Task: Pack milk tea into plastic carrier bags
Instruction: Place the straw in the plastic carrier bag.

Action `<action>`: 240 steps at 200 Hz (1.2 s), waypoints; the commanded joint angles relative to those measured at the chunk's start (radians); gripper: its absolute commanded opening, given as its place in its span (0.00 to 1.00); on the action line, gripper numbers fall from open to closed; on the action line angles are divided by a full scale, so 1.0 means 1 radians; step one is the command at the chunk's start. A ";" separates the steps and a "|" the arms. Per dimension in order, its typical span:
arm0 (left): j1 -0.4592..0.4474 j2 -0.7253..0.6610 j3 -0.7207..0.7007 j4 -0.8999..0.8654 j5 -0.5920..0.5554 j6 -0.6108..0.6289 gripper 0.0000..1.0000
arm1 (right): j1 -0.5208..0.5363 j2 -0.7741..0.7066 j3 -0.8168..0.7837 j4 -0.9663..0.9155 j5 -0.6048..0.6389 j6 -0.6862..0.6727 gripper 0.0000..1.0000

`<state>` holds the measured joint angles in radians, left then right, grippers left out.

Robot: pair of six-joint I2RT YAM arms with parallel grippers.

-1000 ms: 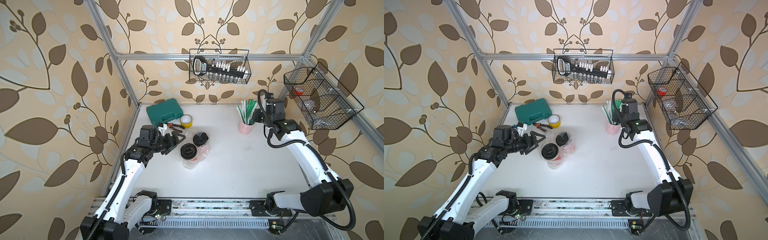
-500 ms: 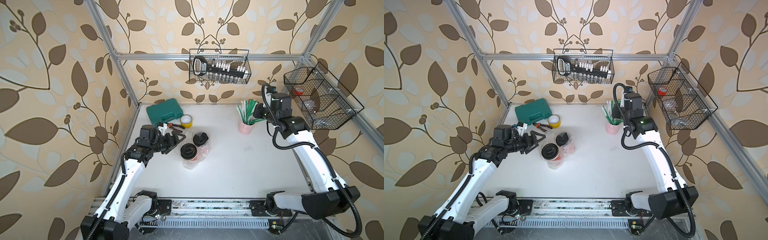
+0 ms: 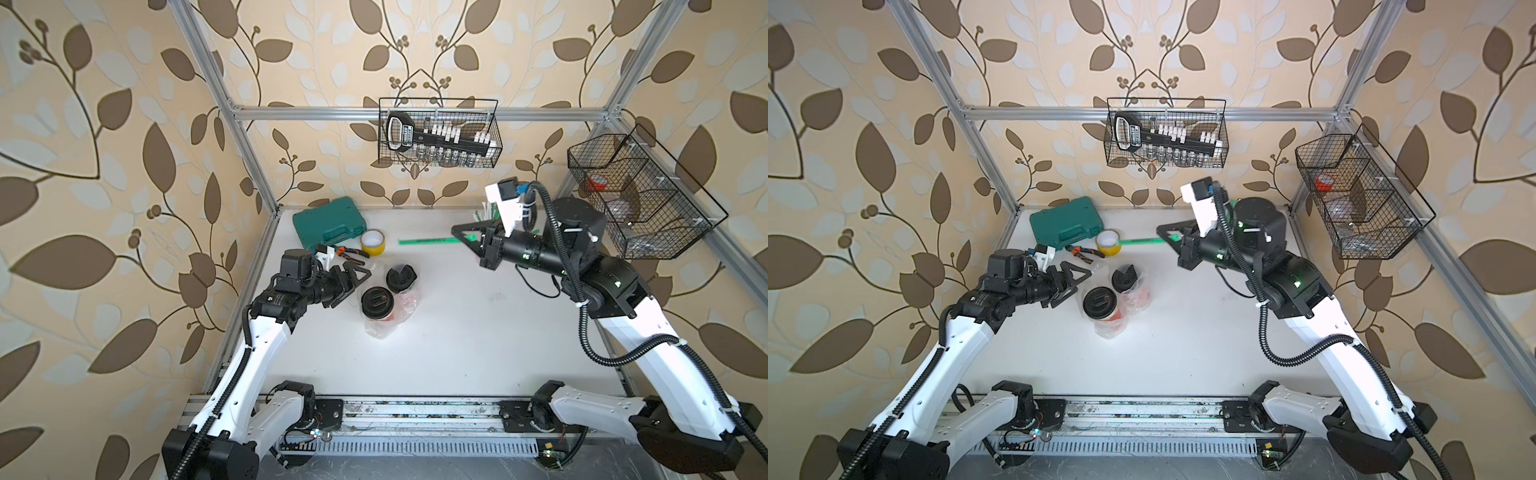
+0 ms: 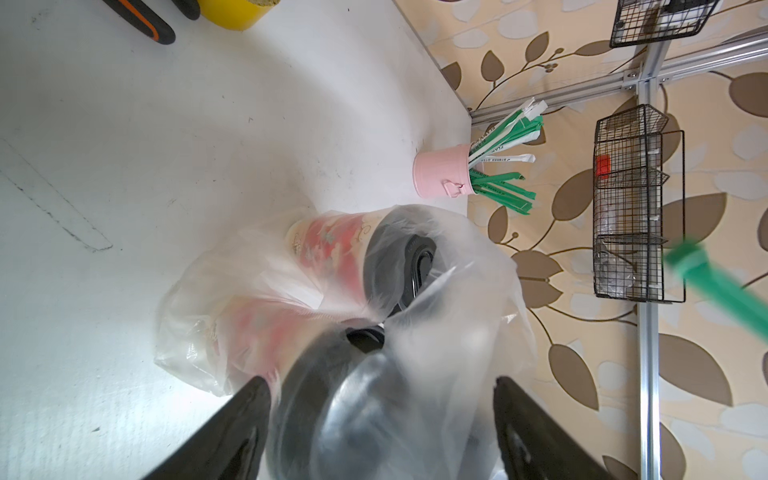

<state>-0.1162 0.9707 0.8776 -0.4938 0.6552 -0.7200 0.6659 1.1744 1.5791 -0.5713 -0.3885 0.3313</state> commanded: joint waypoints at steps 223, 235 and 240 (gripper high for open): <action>0.010 0.009 0.020 0.075 0.069 -0.004 0.78 | 0.244 0.410 0.397 -0.551 0.228 -0.083 0.00; 0.010 0.010 0.018 0.080 0.075 -0.007 0.76 | 0.245 0.421 0.405 -0.561 0.242 -0.086 0.00; 0.010 0.011 0.018 0.080 0.078 -0.007 0.76 | 0.246 0.425 0.407 -0.563 0.243 -0.087 0.00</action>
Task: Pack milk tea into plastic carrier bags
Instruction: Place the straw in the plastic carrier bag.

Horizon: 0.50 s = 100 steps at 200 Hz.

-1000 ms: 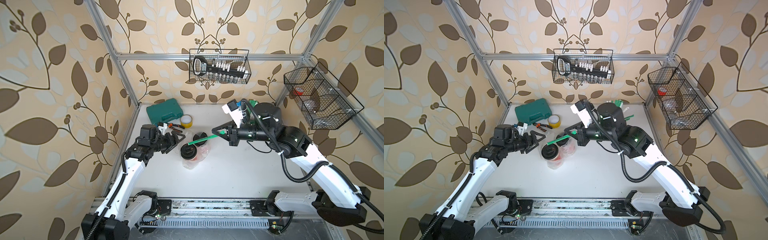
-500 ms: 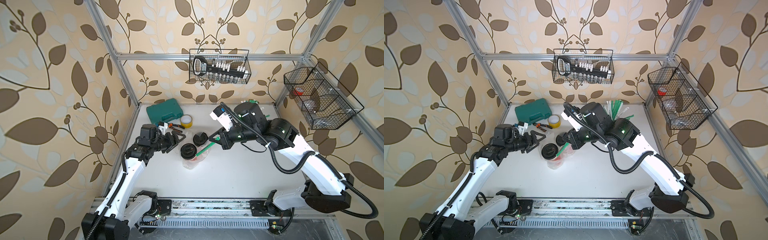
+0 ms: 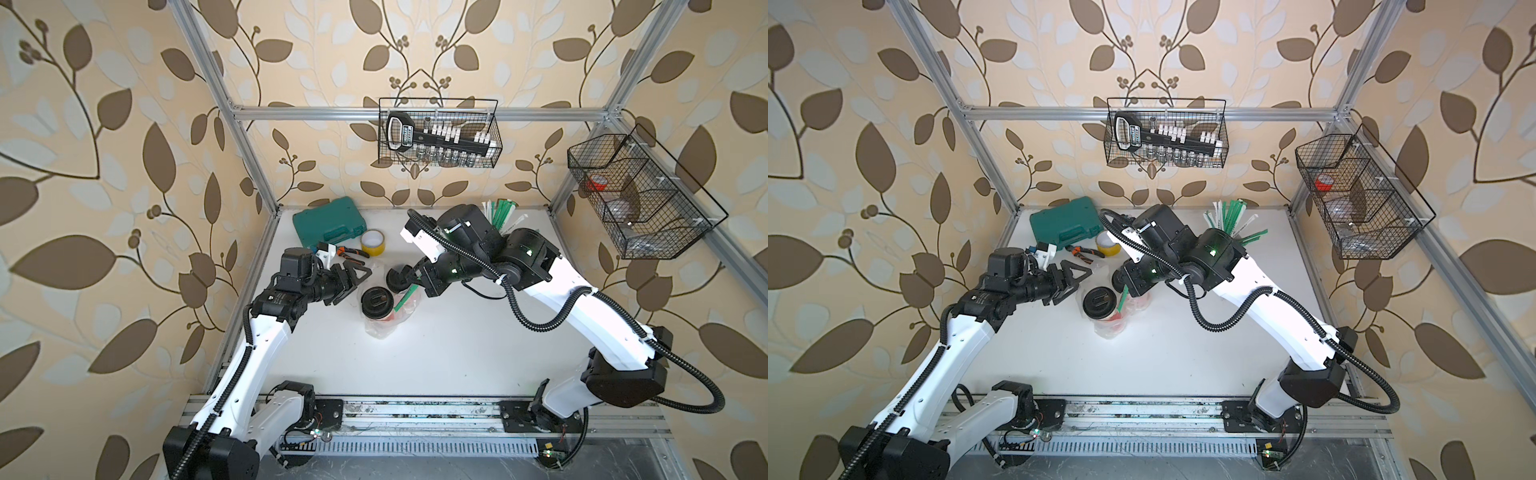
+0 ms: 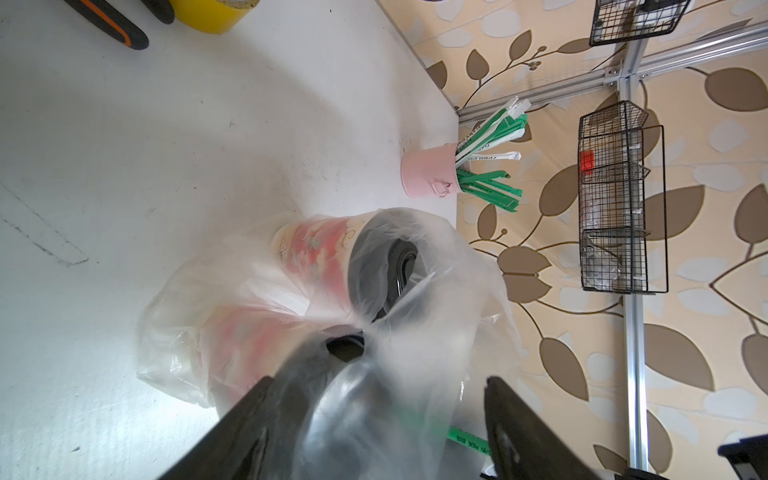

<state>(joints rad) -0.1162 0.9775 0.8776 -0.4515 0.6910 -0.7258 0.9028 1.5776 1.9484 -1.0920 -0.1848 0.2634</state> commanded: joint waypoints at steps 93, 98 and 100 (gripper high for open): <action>0.010 0.000 0.014 0.020 0.028 -0.002 0.75 | 0.021 0.122 0.059 -0.016 0.019 -0.007 0.21; 0.010 0.000 0.011 0.022 0.027 -0.005 0.75 | 0.019 0.124 0.054 -0.011 0.015 -0.006 0.21; 0.010 -0.001 0.011 0.022 0.027 -0.007 0.75 | 0.019 0.125 0.052 -0.009 0.014 -0.006 0.21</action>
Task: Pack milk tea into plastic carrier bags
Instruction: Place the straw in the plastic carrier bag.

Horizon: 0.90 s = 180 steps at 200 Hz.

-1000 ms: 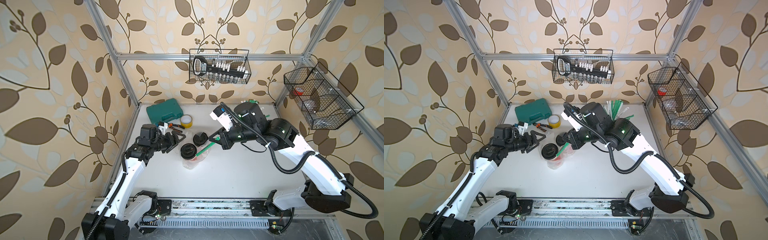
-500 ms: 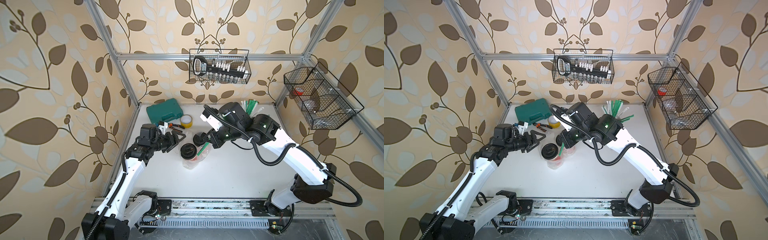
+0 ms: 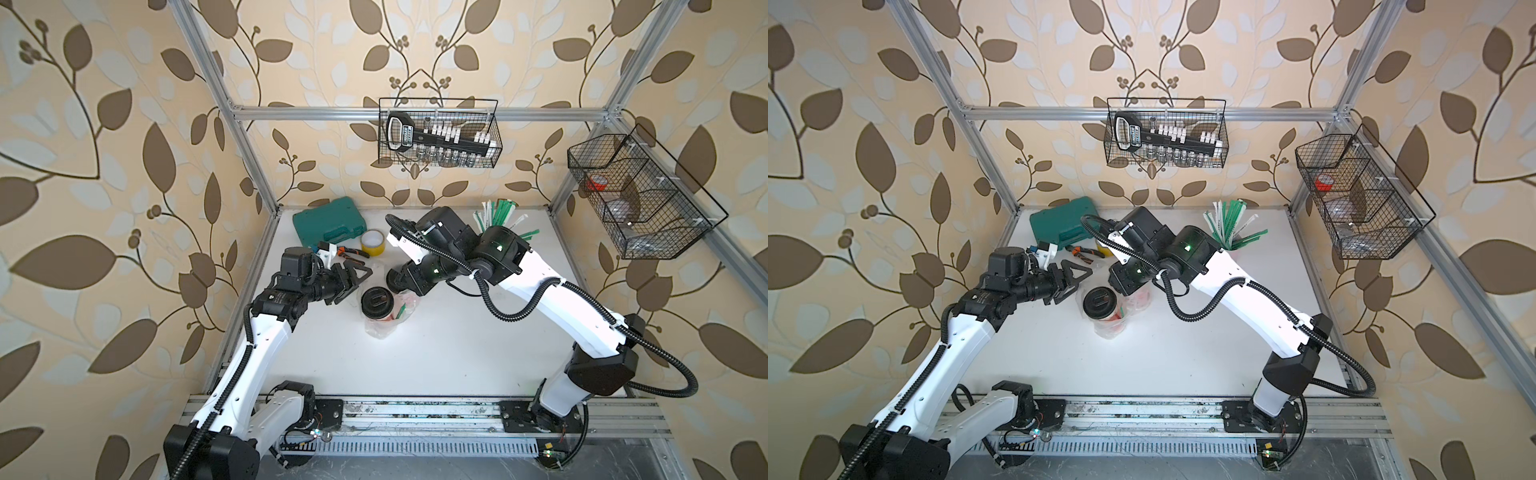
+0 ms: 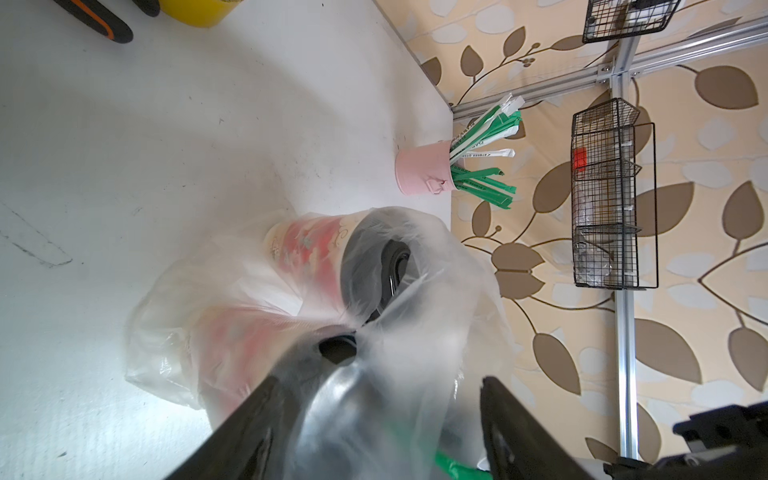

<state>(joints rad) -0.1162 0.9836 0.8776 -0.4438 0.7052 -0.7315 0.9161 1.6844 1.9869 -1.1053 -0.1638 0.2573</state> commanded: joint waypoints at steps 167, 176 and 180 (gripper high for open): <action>0.015 0.011 0.017 -0.011 0.018 0.023 0.80 | -0.798 -0.135 -0.495 0.648 0.163 -0.012 0.43; 0.015 0.007 0.014 -0.010 0.016 0.021 0.80 | -0.829 -0.089 -0.471 0.662 0.122 0.002 0.42; 0.014 0.006 0.014 -0.011 0.016 0.022 0.80 | -0.836 -0.069 -0.456 0.663 0.115 0.005 0.41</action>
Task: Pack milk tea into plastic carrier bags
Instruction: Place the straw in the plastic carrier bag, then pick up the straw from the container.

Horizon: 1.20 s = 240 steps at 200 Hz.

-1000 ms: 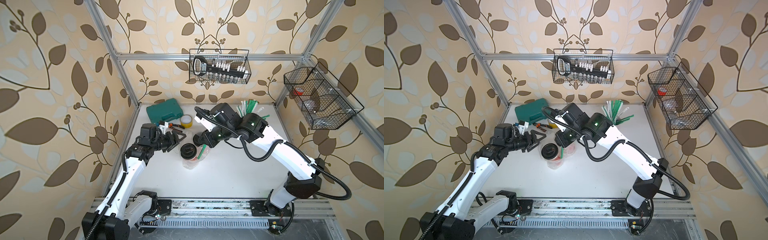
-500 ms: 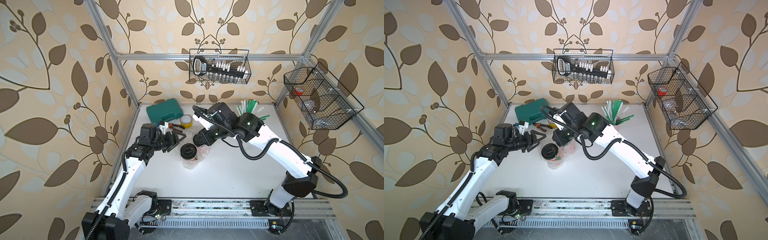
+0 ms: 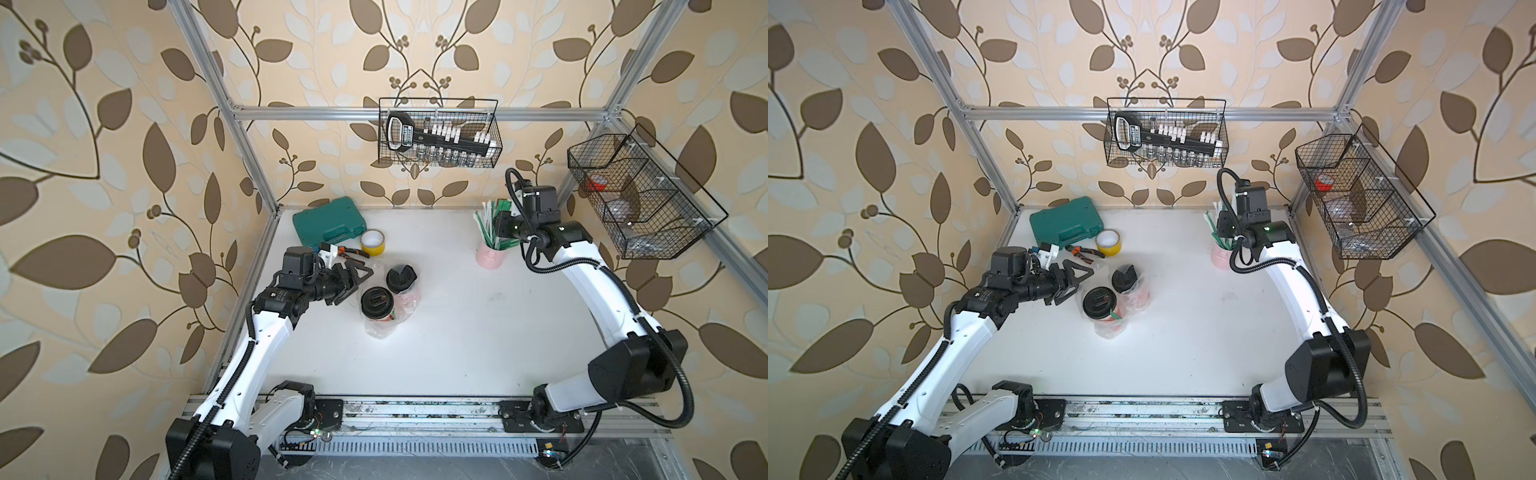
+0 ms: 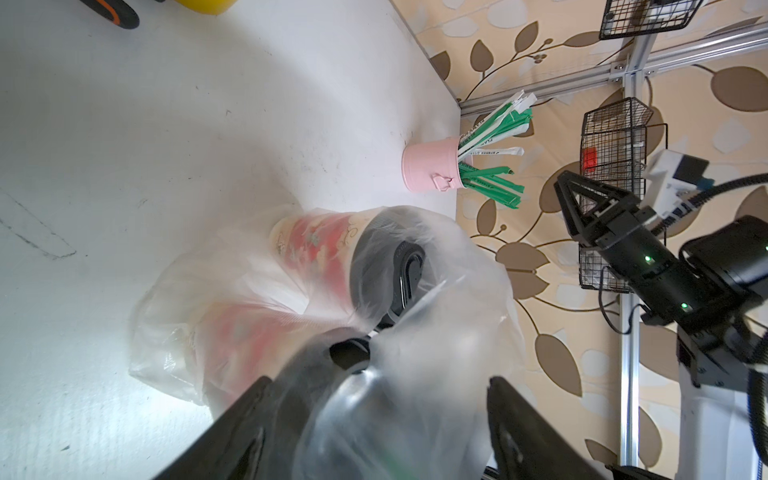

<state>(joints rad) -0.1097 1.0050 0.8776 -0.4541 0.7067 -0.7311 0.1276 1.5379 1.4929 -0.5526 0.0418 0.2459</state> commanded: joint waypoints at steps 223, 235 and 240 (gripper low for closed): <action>0.010 -0.017 0.021 -0.016 0.004 0.022 0.81 | -0.066 0.328 0.212 0.157 -0.062 -0.030 0.01; 0.010 -0.017 0.020 -0.017 0.004 0.022 0.81 | -0.066 0.303 0.202 0.158 -0.052 -0.037 0.01; 0.009 -0.017 0.020 -0.017 0.004 0.021 0.81 | -0.066 0.293 0.199 0.157 -0.047 -0.040 0.00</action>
<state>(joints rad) -0.1097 1.0050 0.8776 -0.4667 0.7040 -0.7296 0.0631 1.9053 1.7176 -0.3992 -0.0326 0.2295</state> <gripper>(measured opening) 0.808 0.047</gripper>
